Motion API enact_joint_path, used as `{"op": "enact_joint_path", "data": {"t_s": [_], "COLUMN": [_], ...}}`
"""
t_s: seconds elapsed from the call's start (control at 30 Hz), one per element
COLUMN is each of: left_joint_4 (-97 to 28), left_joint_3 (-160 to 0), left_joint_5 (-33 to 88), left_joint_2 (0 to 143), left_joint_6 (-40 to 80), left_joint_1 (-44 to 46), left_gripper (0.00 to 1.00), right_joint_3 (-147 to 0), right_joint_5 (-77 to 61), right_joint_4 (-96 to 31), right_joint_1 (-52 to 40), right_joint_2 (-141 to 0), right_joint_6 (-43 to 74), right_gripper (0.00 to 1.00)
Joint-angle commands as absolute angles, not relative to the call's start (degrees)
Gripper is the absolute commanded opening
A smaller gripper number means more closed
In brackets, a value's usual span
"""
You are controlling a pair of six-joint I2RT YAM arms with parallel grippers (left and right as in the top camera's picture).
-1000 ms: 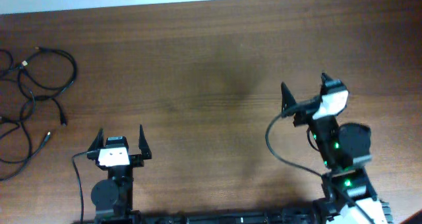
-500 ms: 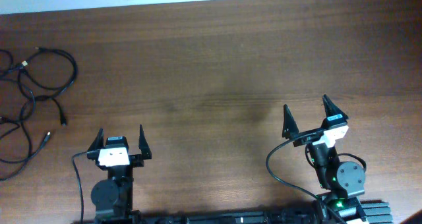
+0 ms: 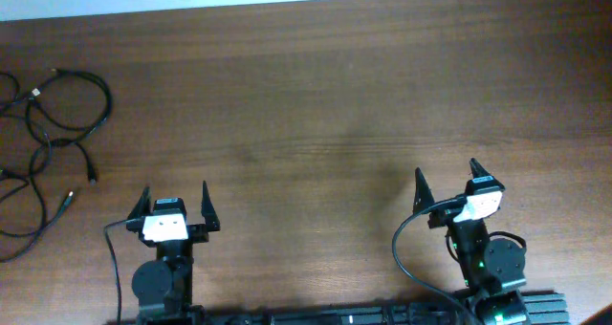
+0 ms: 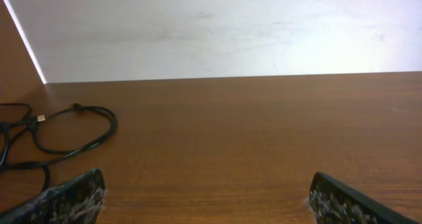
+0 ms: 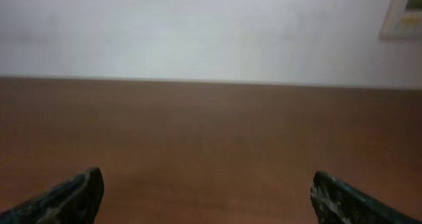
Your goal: Untangle cables
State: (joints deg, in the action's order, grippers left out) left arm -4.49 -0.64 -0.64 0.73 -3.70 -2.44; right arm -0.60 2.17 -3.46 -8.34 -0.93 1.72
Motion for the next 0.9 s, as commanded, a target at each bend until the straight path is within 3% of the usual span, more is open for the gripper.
{"op": "enact_joint_path", "data": {"t_s": [0.0,0.87], "left_joint_4": [-4.8,-4.8], "left_joint_3": [-0.5,-0.5], "left_joint_5": [0.1,0.1], "left_joint_2": [0.3,0.3], "left_joint_6": [-4.6,-4.6], "left_joint_1": [-2.8,-2.8], "left_gripper": [0.99,0.99], "right_joint_3": [-0.3,-0.3], "right_joint_5": [3.8,3.5], "right_joint_4": [-4.4,-4.4], "right_joint_1": [-7.7,-2.9], "right_joint_2": [-0.2,-0.2], "right_joint_6": [1.7,-2.3], "right_gripper": [0.99,0.99]}}
